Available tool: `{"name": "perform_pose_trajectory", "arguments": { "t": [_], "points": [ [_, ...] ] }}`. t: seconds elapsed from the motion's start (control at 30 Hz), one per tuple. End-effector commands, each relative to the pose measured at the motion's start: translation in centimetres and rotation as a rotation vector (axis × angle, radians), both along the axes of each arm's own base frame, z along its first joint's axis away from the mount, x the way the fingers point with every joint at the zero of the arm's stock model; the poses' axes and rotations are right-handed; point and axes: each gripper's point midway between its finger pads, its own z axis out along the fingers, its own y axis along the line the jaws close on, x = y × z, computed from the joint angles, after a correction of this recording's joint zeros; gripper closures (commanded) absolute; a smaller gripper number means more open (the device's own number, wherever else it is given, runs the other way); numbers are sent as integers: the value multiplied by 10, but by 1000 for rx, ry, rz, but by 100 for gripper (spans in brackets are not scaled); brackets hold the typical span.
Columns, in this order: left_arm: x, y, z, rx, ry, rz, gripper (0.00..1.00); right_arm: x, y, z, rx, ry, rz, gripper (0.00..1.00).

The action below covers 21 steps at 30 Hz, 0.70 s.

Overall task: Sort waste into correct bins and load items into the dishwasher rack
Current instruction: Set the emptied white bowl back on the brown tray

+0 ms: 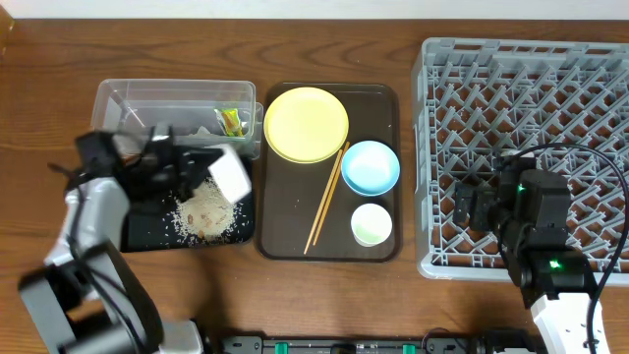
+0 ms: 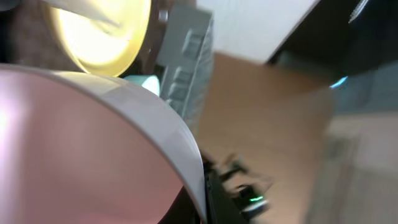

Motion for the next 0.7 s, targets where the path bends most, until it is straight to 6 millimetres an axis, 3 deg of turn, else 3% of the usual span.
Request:
{"name": "perform_pose_trajectory", "arguments": {
  "t": [0.0,0.2,0.37,0.5,0.67],
  "points": [
    [0,-29,1,266,-102,-49,94,4,-3,11,9,-28,-15,1],
    [-6,-79,-27,708,-178,-135,94,4,-2,11,9,-27,-14,1],
    [-12,-103,-61,1041,-239,-220,94,4,-2,11,10,-28,-14,1],
    [-17,-122,-81,1175,-279,-283,94,4,-2,11,10,-28,-14,1],
    [-23,-147,-104,1206,-299,-360,93,4,-2,11,13,-28,-16,1]
  ]
}}
